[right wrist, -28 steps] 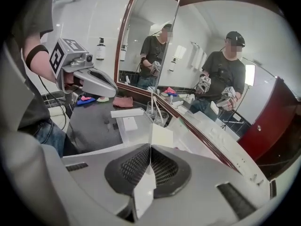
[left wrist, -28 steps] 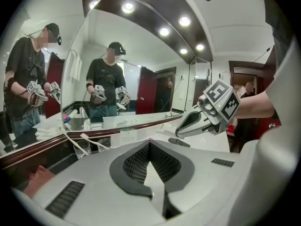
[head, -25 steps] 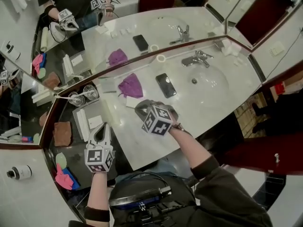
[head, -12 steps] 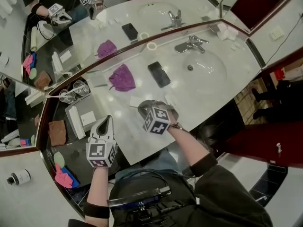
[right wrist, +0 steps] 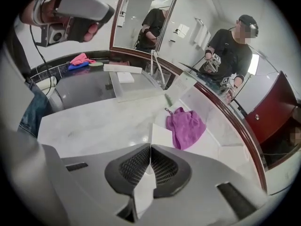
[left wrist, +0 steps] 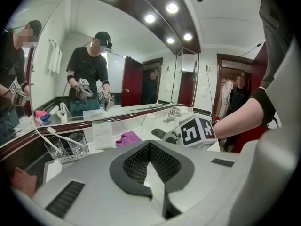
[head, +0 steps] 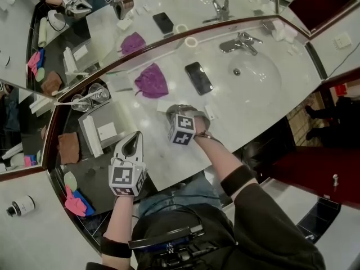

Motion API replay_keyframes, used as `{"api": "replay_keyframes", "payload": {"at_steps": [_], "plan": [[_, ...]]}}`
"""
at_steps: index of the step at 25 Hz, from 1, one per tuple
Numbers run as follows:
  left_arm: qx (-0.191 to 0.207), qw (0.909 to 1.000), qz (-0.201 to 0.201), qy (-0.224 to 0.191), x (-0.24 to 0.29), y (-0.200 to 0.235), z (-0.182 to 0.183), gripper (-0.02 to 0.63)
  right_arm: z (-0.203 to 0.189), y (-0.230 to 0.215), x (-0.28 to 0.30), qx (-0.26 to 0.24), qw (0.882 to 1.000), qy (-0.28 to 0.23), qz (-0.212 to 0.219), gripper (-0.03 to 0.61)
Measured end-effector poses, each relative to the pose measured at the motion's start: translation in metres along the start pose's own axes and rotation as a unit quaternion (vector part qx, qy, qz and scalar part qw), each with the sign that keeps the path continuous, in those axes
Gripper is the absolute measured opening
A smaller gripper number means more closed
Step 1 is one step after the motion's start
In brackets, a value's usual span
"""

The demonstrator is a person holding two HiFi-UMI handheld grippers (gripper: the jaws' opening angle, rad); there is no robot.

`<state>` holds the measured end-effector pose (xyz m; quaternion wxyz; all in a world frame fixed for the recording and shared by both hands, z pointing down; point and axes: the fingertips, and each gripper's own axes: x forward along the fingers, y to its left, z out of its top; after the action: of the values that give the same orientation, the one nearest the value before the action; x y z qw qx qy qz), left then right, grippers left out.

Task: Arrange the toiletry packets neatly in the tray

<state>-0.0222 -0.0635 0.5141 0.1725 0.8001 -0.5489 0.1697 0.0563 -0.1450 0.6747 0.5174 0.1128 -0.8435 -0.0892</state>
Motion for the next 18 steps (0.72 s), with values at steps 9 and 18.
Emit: {"api": "replay_keyframes", "payload": {"at_steps": [9, 18], "plan": [[-0.014, 0.9999, 0.004, 0.008, 0.001, 0.001, -0.018, 0.0, -0.015, 0.016, 0.038, -0.07, 0.996, 0.054, 0.003, 0.057], [-0.019, 0.9997, 0.011, 0.006, -0.005, 0.007, -0.021, 0.0, -0.025, 0.026, 0.044, -0.051, 0.997, 0.057, 0.008, 0.143]]}}
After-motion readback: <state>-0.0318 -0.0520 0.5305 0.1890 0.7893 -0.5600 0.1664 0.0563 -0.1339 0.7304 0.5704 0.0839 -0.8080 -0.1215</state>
